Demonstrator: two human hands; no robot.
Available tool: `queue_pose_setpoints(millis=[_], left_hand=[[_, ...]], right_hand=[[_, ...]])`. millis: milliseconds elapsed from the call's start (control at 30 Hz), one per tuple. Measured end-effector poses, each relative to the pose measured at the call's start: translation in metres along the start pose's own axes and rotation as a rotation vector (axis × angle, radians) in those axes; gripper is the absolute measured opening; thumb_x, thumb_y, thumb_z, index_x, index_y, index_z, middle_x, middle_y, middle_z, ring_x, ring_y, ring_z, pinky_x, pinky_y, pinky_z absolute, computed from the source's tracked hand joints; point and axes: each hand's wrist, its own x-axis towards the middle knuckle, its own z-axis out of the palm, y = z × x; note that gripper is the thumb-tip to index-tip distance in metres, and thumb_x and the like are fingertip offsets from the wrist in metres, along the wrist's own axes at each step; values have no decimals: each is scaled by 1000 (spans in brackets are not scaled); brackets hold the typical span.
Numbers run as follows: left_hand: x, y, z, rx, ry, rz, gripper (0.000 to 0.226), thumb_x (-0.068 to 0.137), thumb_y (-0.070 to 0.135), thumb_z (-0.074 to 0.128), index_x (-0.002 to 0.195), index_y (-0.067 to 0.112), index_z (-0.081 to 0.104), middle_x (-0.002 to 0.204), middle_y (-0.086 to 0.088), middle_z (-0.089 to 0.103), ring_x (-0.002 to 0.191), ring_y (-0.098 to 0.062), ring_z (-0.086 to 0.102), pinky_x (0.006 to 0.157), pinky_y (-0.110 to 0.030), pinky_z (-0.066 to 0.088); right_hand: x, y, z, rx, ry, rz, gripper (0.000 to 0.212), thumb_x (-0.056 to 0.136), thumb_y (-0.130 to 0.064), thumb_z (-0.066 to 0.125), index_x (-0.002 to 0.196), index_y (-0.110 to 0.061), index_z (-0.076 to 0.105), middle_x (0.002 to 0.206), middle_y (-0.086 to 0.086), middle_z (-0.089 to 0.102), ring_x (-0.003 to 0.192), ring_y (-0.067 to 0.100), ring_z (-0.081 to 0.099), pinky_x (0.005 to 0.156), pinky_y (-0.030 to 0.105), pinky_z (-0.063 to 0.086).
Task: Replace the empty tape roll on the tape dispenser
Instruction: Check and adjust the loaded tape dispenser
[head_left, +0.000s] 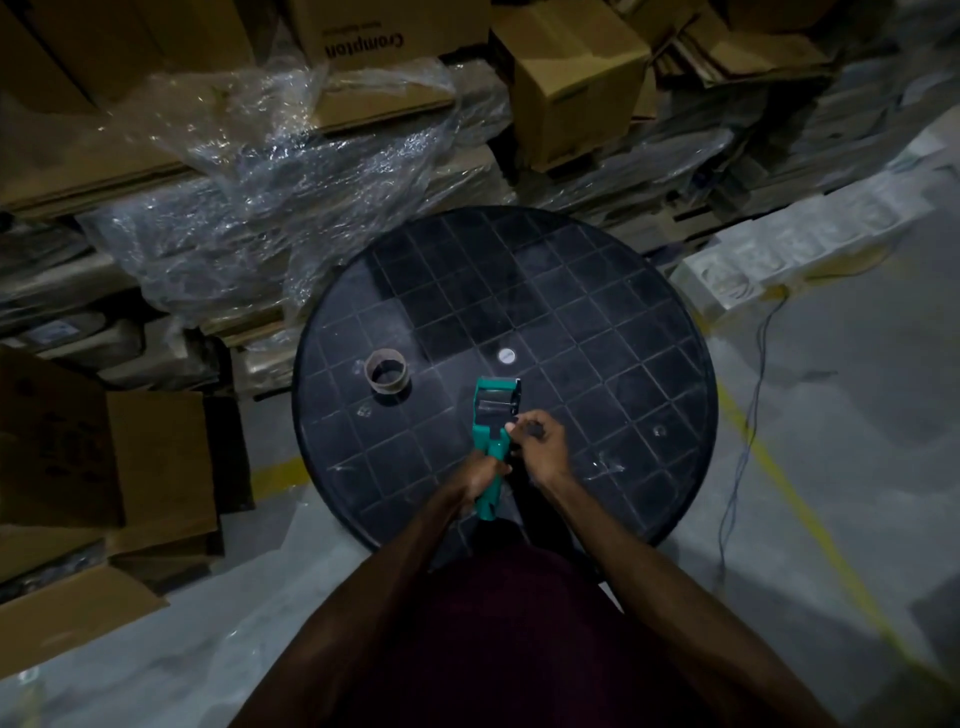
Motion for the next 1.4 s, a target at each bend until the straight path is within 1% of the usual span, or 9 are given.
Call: queue_pose_setpoints(millis=[133,300,767,867,967,1067,1167,1267,1400], left_hand=[[4,-5,-1,315,181,123,24,83,18,64,104,6,68,95,-11,69,88,-28,66,67,-30,45],[5,-5,1,519,281,189,27,85,30,65,103,10,69,99,-11,73,90,-29,69,69,-31,50],[28,1,-16,-119,154,134,14,90,16,66,98,5,70,92,-9,69,74,-17,63,64,-25,50],[29,8,-18,-193,125,133,18,92,14,65,106,3,68,93,-7,69,74,-14,64,62,-23,52],[37,11,-24,-205,126,112,22,93,14,65,111,2,67,96,-8,69,84,-20,65,73,-30,55],[52,7,-32,-167,105,100,29,93,22,64,112,1,66,110,-16,71,101,-34,68,95,-48,55],[60,6,-35,-166,76,88,24,93,23,64,109,4,67,110,-15,70,99,-31,67,99,-47,53],[61,11,-34,-200,54,99,11,97,4,56,103,7,64,101,-12,66,87,-23,63,88,-38,52],[74,10,-44,-118,25,116,15,95,-2,56,106,3,63,99,-12,62,79,-16,60,73,-26,52]], right_hand=[[5,3,3,-72,21,-36,26,80,-6,74,70,-27,62,82,2,70,75,20,66,68,38,58],[7,-6,8,-84,6,-18,22,83,-9,73,73,-28,65,88,2,71,82,22,68,70,41,59],[6,-19,16,-454,123,-93,40,74,-5,73,110,-16,60,114,2,47,92,9,53,85,16,45],[6,-21,14,-457,127,-43,28,72,-10,76,96,-10,62,98,-2,52,91,15,55,87,27,49],[17,-10,17,-386,66,123,20,71,-24,78,82,-11,67,84,4,71,75,17,66,71,33,56],[29,2,22,-228,-90,253,28,77,-15,74,101,-3,65,96,18,72,73,22,66,57,32,57],[37,-1,28,-227,-128,180,26,81,-4,70,106,1,66,104,18,72,85,22,66,73,30,56],[44,-3,36,-193,-136,174,22,82,7,64,103,3,65,98,16,69,85,25,63,80,33,53],[58,0,43,-225,-121,169,23,83,10,61,102,0,67,91,12,66,82,23,61,61,13,50]])
